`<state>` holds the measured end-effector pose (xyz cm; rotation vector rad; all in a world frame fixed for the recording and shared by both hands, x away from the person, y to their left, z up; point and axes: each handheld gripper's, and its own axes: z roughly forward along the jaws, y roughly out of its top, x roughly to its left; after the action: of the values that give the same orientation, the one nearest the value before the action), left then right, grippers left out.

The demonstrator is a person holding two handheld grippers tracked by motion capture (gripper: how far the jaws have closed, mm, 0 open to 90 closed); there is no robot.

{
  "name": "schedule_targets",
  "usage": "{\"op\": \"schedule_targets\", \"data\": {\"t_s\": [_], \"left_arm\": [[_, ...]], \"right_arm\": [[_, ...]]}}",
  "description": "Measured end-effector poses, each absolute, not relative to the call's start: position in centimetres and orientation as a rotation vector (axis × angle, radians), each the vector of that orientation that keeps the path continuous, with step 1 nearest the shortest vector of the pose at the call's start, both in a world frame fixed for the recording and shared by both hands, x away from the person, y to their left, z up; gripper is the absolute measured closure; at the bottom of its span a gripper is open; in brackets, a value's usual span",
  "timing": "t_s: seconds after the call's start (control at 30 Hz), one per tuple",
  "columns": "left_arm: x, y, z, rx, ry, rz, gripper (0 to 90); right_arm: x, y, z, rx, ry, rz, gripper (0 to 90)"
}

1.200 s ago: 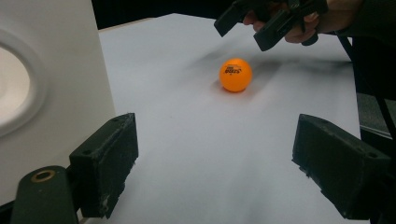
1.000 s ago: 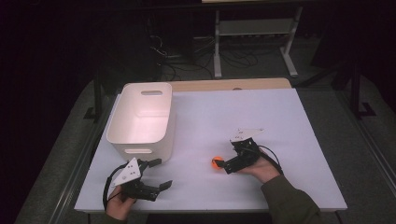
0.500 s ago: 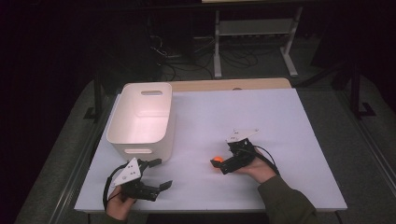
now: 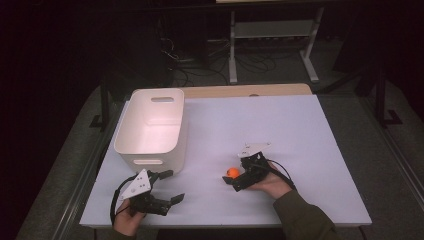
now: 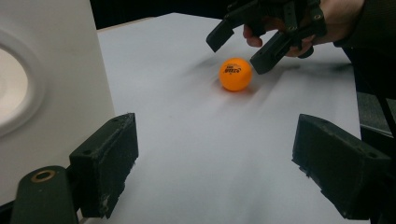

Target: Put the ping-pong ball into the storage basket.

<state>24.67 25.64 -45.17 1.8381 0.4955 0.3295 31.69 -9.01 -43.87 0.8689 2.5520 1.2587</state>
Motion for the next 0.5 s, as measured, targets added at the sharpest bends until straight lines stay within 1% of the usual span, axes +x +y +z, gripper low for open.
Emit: {"op": "schedule_targets", "data": {"t_s": [0.5], "left_arm": [[24.7,25.7,-45.2,1.838,0.493,0.331,14.0]], "right_arm": [[31.4,-8.2,-45.2,0.829,2.601,1.195,0.0]]}}
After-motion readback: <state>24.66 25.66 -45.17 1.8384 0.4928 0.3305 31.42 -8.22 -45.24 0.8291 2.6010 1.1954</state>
